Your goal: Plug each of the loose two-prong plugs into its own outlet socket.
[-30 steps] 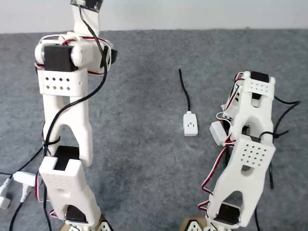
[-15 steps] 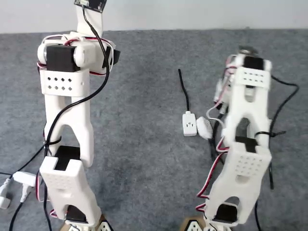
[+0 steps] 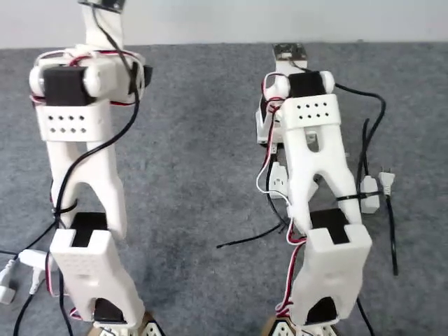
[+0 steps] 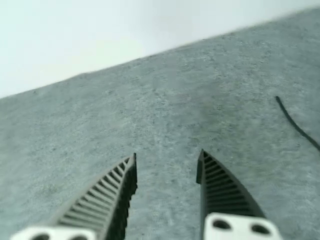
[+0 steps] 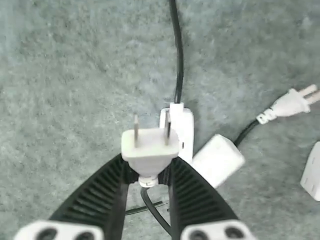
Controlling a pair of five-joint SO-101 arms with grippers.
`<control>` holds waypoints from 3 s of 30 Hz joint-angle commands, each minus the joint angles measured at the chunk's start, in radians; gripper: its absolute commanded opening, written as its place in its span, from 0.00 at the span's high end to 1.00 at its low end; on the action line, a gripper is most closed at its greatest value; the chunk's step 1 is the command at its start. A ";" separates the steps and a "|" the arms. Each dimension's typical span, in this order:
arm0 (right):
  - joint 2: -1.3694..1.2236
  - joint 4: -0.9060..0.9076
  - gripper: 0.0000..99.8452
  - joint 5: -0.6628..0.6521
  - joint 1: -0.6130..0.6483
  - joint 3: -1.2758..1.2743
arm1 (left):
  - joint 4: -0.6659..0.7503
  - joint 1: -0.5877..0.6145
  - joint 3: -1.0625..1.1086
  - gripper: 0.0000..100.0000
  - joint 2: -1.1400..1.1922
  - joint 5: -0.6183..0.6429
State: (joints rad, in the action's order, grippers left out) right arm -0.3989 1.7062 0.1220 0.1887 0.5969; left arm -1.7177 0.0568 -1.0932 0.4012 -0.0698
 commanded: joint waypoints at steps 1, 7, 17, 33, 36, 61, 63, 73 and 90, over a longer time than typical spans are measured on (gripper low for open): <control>0.093 0.008 0.99 -0.043 -0.030 0.032 | -0.020 0.000 -0.041 0.81 -0.018 0.011; 0.209 0.002 0.99 -0.146 -0.110 0.032 | -0.020 -0.028 -0.047 0.81 -0.020 0.011; 0.501 -0.062 0.99 -0.250 -0.091 0.034 | -0.028 -0.055 -0.278 0.81 -0.018 0.006; 0.699 0.041 0.99 -0.493 0.246 0.029 | -0.041 -0.290 -0.217 0.81 -0.167 0.012; 0.728 0.054 0.99 -0.540 0.248 0.029 | -0.040 -0.367 -0.145 0.81 -0.273 0.008; 0.926 0.090 0.99 -0.540 0.423 -0.060 | -0.006 -0.535 0.234 0.81 -0.575 0.011; 0.940 0.090 0.99 -0.540 0.427 -0.060 | -0.006 -0.535 0.266 0.81 -0.574 0.011; 0.943 0.090 0.99 -0.539 0.444 -0.078 | 0.051 -0.542 0.378 0.81 -0.578 0.011; 0.941 0.067 0.99 -0.543 0.341 -0.092 | -0.040 -0.588 0.111 0.81 -0.578 0.011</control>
State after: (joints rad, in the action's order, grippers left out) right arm 0.5386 1.7568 -0.4074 0.5524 0.5048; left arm -1.7238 -0.4849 -0.9475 -0.1542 -0.0683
